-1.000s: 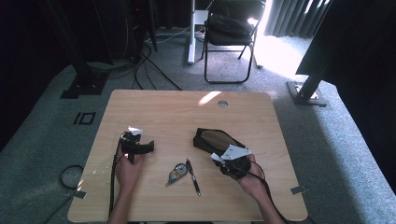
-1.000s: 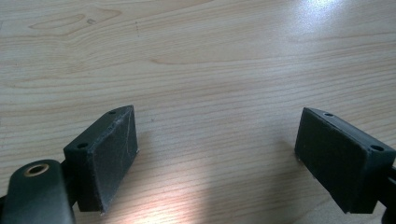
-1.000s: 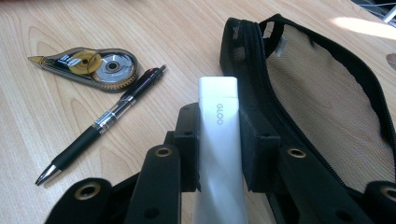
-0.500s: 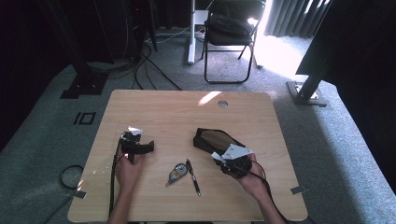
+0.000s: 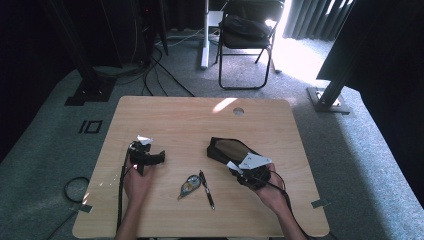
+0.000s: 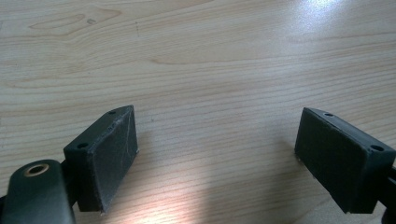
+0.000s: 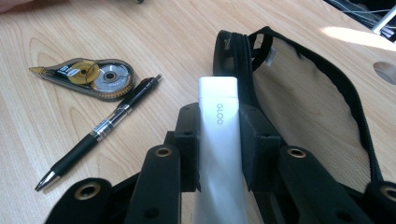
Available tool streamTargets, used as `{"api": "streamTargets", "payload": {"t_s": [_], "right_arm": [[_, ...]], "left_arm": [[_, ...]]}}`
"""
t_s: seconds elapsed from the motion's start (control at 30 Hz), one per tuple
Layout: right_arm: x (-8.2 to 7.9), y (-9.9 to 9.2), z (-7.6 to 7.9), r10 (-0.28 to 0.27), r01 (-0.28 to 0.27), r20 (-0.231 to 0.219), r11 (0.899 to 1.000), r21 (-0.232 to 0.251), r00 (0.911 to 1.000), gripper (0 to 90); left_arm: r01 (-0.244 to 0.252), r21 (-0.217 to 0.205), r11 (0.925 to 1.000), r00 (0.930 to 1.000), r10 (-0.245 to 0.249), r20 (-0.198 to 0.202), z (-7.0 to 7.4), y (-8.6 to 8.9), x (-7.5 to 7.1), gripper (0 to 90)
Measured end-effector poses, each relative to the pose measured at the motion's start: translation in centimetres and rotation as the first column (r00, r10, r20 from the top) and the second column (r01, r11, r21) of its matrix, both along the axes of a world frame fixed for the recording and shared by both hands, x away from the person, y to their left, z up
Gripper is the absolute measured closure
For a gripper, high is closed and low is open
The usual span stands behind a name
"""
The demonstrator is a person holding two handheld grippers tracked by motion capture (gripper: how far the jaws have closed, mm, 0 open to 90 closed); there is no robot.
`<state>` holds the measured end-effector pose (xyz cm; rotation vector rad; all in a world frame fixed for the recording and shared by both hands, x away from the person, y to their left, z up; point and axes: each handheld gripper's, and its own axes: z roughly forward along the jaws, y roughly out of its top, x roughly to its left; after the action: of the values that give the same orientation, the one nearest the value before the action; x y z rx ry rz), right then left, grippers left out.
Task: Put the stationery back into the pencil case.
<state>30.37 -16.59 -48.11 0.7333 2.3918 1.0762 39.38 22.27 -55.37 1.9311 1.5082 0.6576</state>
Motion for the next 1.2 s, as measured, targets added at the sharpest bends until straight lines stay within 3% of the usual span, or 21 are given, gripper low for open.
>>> {"api": "streamTargets", "payload": {"t_s": [1.2], "right_arm": [[1.2, -1.1, 1.4, -0.037, 0.037, 0.022, 0.999, 0.025, 0.9991, 71.3]], "left_arm": [[0.0, 0.0, 1.0, 1.0, 0.0, 0.0, 0.0, 0.0, 0.0, 13.4]]}}
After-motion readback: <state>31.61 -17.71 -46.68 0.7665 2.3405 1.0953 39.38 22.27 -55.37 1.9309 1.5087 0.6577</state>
